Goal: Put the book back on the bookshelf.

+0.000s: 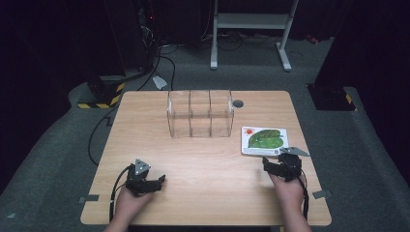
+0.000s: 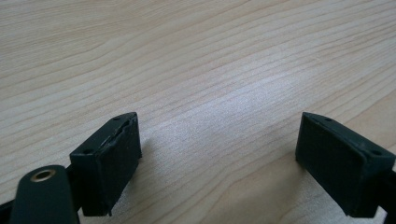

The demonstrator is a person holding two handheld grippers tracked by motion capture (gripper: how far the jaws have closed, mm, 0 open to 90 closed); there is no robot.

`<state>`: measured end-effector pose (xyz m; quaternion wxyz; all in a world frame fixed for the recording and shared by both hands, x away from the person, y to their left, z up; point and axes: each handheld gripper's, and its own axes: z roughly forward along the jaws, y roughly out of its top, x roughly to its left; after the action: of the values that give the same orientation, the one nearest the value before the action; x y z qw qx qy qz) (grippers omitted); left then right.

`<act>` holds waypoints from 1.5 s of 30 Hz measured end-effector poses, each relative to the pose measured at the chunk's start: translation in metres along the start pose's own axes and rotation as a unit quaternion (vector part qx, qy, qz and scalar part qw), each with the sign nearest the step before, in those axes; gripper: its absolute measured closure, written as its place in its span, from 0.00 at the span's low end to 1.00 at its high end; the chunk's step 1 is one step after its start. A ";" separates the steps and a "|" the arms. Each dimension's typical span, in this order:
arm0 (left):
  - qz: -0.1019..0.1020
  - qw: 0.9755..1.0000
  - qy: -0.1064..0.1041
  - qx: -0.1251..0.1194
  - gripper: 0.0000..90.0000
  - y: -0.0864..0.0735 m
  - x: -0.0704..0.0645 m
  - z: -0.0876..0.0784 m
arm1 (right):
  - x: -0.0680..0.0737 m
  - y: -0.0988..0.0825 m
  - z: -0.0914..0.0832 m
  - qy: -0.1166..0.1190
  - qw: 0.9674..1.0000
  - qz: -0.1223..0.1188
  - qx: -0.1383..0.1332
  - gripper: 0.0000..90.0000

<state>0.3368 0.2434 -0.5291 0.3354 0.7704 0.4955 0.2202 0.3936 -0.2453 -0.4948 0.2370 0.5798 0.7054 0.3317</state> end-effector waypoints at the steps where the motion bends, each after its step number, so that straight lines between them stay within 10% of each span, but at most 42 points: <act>1: 0.000 1.000 0.000 0.000 0.16 0.000 0.000 0.000 | -0.001 0.002 0.001 -0.002 1.000 0.002 -0.003 0.18; 20: 0.000 1.000 0.000 0.000 0.16 0.000 0.000 0.000 | -0.030 0.042 0.024 -0.028 0.999 0.024 -0.013 0.20; 45: -0.001 1.000 0.003 -0.001 0.17 -0.001 0.000 -0.001 | -0.046 0.035 0.057 -0.031 0.997 0.060 0.036 0.24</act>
<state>0.3356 0.2441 -0.5290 0.3350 0.7689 0.4970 0.2228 0.4678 -0.2758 -0.5091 0.2176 0.6392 0.6733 0.3012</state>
